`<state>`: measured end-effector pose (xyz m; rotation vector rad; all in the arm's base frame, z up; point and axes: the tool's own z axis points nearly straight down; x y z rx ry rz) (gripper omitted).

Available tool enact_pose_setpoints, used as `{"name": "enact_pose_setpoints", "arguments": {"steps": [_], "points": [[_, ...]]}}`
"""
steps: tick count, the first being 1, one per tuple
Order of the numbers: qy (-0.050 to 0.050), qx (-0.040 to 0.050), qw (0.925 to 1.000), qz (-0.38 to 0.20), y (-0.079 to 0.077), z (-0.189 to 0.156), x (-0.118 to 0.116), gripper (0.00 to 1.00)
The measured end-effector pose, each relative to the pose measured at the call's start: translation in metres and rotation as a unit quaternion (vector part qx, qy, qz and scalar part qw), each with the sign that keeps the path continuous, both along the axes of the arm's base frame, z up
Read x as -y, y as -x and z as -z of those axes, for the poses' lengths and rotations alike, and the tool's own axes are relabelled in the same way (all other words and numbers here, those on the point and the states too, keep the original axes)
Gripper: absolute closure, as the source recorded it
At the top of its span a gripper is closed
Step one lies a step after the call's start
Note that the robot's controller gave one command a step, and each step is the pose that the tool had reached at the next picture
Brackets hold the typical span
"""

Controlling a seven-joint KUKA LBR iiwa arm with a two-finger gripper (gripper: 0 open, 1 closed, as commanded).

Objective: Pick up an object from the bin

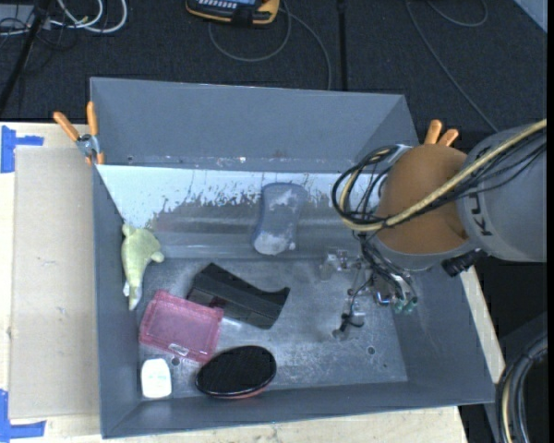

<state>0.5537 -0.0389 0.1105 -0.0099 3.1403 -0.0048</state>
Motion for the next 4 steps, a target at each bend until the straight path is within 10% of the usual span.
{"name": "enact_pose_setpoints", "arguments": {"steps": [3, 4], "points": [[-0.002, -0.0030, 0.9964, -0.085, -0.018, 0.028, -0.098, 0.00], [-0.001, 0.0016, 0.9895, -0.144, -0.058, 0.039, -0.159, 1.00]]}}
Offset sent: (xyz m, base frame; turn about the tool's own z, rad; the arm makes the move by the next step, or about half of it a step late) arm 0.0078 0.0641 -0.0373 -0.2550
